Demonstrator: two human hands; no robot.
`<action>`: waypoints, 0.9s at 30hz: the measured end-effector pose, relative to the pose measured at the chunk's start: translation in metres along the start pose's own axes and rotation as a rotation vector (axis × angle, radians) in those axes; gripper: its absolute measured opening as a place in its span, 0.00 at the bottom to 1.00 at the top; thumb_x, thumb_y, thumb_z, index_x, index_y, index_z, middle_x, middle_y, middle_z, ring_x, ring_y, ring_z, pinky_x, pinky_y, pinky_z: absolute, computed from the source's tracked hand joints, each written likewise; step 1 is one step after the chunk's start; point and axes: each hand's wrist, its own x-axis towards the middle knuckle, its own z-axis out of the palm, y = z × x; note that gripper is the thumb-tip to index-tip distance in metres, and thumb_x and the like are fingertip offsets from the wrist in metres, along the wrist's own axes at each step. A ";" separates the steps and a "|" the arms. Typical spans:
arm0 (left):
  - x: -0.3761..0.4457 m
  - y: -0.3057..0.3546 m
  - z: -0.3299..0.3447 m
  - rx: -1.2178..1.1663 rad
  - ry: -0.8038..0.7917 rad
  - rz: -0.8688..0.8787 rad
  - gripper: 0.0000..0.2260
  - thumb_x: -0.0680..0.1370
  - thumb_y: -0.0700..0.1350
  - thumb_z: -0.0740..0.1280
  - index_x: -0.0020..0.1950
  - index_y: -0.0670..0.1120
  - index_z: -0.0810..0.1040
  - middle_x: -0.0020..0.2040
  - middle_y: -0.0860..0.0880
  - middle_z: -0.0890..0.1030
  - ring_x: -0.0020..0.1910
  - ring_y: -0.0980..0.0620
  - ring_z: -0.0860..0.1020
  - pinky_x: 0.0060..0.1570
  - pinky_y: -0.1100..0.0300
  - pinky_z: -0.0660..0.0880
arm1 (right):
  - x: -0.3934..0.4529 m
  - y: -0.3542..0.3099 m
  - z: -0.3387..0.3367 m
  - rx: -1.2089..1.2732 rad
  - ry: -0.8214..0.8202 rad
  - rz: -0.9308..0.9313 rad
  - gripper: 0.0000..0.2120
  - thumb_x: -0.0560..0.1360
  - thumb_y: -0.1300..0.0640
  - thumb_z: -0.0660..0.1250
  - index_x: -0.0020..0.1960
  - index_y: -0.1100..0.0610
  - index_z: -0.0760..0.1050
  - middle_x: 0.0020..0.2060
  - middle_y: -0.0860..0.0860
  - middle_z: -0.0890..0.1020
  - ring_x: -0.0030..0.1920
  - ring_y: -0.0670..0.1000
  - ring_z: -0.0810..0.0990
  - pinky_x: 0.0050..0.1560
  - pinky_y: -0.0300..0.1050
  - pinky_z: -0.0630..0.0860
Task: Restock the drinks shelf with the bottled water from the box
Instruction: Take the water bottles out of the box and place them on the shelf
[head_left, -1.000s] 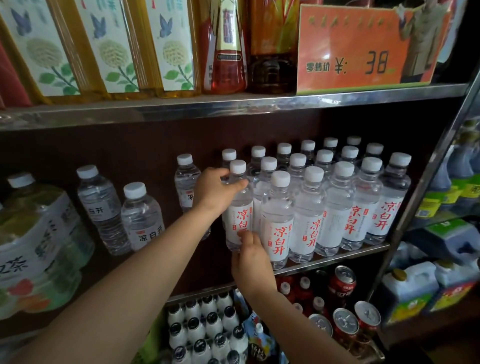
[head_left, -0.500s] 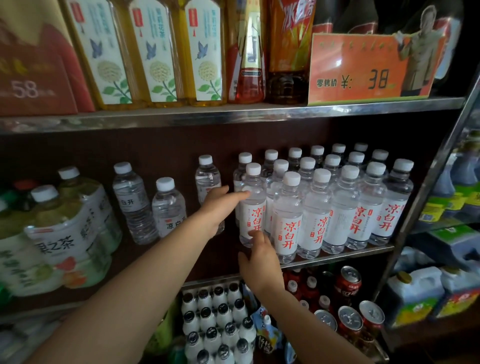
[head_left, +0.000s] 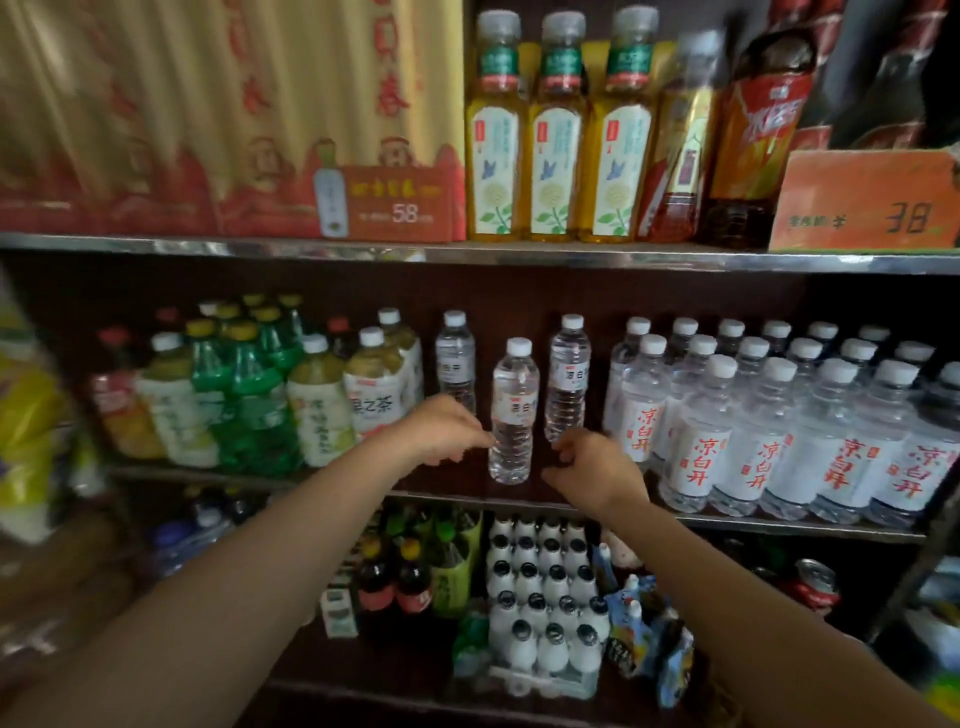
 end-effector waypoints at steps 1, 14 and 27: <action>-0.012 -0.015 -0.010 0.024 0.020 -0.030 0.16 0.76 0.50 0.69 0.60 0.45 0.78 0.56 0.48 0.80 0.54 0.49 0.80 0.54 0.54 0.77 | -0.006 -0.013 0.005 -0.003 -0.030 -0.015 0.16 0.72 0.52 0.69 0.60 0.52 0.75 0.52 0.50 0.81 0.53 0.53 0.80 0.52 0.47 0.78; -0.242 -0.264 -0.096 -0.127 0.329 -0.430 0.09 0.76 0.44 0.69 0.38 0.42 0.78 0.31 0.46 0.79 0.33 0.50 0.74 0.37 0.58 0.73 | -0.130 -0.210 0.158 -0.100 -0.502 -0.447 0.13 0.72 0.50 0.70 0.54 0.52 0.73 0.48 0.53 0.79 0.51 0.54 0.80 0.46 0.47 0.77; -0.426 -0.450 -0.020 -0.527 0.388 -0.978 0.12 0.81 0.42 0.61 0.63 0.45 0.75 0.58 0.47 0.77 0.53 0.48 0.77 0.50 0.59 0.74 | -0.327 -0.308 0.354 -0.200 -1.085 -0.739 0.13 0.71 0.53 0.71 0.50 0.61 0.80 0.49 0.56 0.82 0.49 0.54 0.79 0.52 0.53 0.78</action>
